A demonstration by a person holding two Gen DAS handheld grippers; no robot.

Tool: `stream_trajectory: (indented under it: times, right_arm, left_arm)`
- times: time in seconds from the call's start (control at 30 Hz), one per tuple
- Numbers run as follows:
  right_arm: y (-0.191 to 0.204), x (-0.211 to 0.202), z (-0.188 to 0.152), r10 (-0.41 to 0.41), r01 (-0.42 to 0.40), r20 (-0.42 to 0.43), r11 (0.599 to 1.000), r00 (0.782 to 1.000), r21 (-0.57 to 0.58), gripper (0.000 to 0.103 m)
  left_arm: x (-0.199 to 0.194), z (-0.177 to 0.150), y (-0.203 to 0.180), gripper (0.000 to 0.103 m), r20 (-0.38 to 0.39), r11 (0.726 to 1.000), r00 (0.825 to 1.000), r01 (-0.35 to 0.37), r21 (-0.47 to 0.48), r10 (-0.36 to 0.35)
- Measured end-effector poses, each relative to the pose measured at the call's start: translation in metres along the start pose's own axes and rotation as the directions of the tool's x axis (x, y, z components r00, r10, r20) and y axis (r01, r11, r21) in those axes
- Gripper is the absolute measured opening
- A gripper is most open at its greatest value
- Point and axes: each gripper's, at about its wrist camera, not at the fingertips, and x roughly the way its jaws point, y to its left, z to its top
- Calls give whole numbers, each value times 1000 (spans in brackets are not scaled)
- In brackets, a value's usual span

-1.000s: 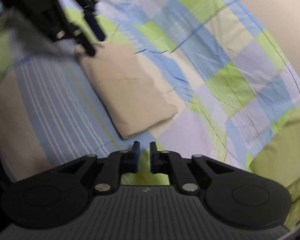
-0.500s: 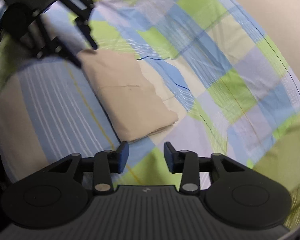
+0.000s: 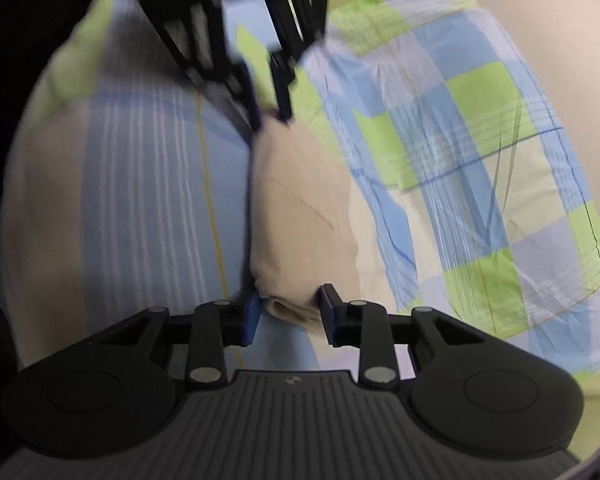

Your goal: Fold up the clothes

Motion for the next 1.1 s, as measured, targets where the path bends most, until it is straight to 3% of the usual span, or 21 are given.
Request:
stream_trajectory:
  times: [0.13, 0.3, 0.4, 0.6, 0.67, 0.73, 0.77, 0.8, 1.0, 1.1]
  right_arm:
    - [8, -13, 15, 15, -14, 64, 1000, 998, -14, 34]
    - [-1, -16, -11, -26, 25, -12, 998, 1000, -55, 47]
    - [-1, -6, -26, -24, 14, -62, 988, 998, -155, 47]
    - [-9, 17, -35, 10, -9, 2, 963, 1000, -269, 48]
    - [-14, 22, -35, 16, -14, 7, 968, 1000, -250, 48]
    - [-20, 26, -34, 24, -24, -2, 978, 1000, -206, 36]
    - [-20, 23, -30, 33, -33, -6, 983, 999, -182, 19]
    - [-19, 20, -25, 41, -42, -9, 987, 999, -157, 10]
    - [-17, 2, 2, 93, -93, -24, 996, 995, -7, 9]
    - [-18, -9, 26, 128, -129, 11, 988, 992, 87, 9]
  left_arm:
    - [-5, -7, 15, 23, -14, 995, 1000, -28, -93, 27]
    - [-24, -1, 12, 25, 26, 990, 999, -34, -135, 38]
    - [-24, 8, 2, 25, 53, 991, 999, -2, -136, 9]
    - [-9, 14, -10, 26, 56, 990, 998, 37, -136, -30]
    - [-8, 12, -12, 26, 56, 989, 998, 37, -142, -29]
    - [-9, 10, -8, 26, 52, 984, 998, 29, -176, -20]
    - [-12, 8, -6, 26, 46, 982, 999, 17, -188, -9]
    - [-16, 6, -6, 26, 45, 979, 999, 12, -204, -3]
    - [-47, -3, -6, 29, 41, 955, 999, -8, -297, 21]
    - [-62, -8, -6, 29, 38, 939, 999, -18, -342, 33]
